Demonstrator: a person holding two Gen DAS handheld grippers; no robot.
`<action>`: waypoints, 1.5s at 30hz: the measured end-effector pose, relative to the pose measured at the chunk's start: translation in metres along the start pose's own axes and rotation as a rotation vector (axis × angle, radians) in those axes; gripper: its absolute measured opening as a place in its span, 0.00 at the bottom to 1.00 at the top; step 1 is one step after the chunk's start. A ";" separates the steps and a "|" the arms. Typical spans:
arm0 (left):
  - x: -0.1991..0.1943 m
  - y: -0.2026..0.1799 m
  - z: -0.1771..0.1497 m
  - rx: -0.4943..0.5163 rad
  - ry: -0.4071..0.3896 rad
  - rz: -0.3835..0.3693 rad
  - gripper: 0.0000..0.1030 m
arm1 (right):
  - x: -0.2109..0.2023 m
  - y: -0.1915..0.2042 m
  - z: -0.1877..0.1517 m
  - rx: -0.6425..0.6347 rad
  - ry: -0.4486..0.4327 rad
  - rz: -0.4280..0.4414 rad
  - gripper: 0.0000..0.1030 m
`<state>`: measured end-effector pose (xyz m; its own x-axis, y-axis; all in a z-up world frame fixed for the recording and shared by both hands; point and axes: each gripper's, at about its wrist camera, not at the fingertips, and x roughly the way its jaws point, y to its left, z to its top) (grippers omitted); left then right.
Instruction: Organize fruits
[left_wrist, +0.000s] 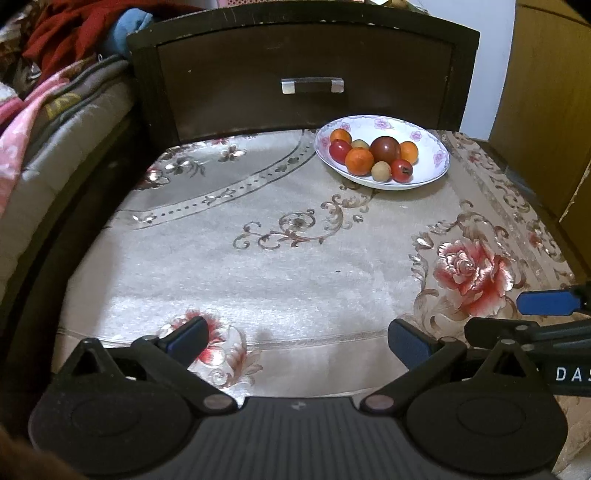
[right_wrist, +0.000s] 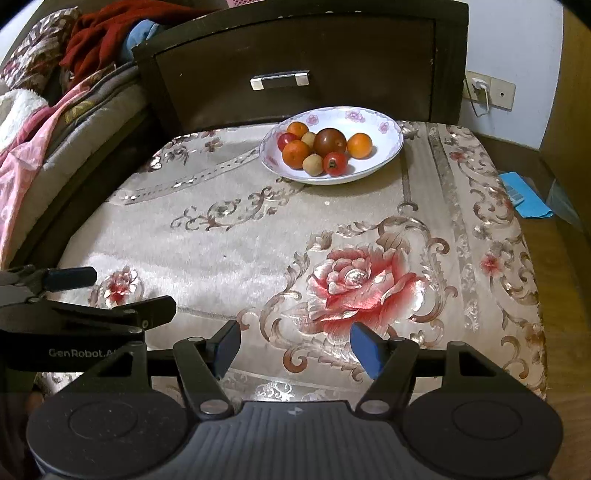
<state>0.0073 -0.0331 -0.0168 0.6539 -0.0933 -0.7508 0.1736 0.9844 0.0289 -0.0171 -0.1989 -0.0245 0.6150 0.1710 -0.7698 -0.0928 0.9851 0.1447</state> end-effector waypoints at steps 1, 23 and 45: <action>-0.002 0.001 0.000 -0.006 -0.006 -0.001 1.00 | 0.000 0.000 0.000 0.001 -0.001 0.003 0.59; -0.017 0.002 -0.001 -0.031 -0.042 -0.070 1.00 | -0.004 -0.001 -0.005 0.019 -0.002 -0.007 0.59; -0.019 0.002 -0.004 0.015 -0.099 -0.005 1.00 | 0.001 -0.001 -0.007 0.007 0.012 0.002 0.59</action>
<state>-0.0075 -0.0285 -0.0052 0.7223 -0.1132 -0.6823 0.1878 0.9815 0.0360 -0.0221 -0.1998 -0.0299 0.6055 0.1734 -0.7767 -0.0885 0.9846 0.1509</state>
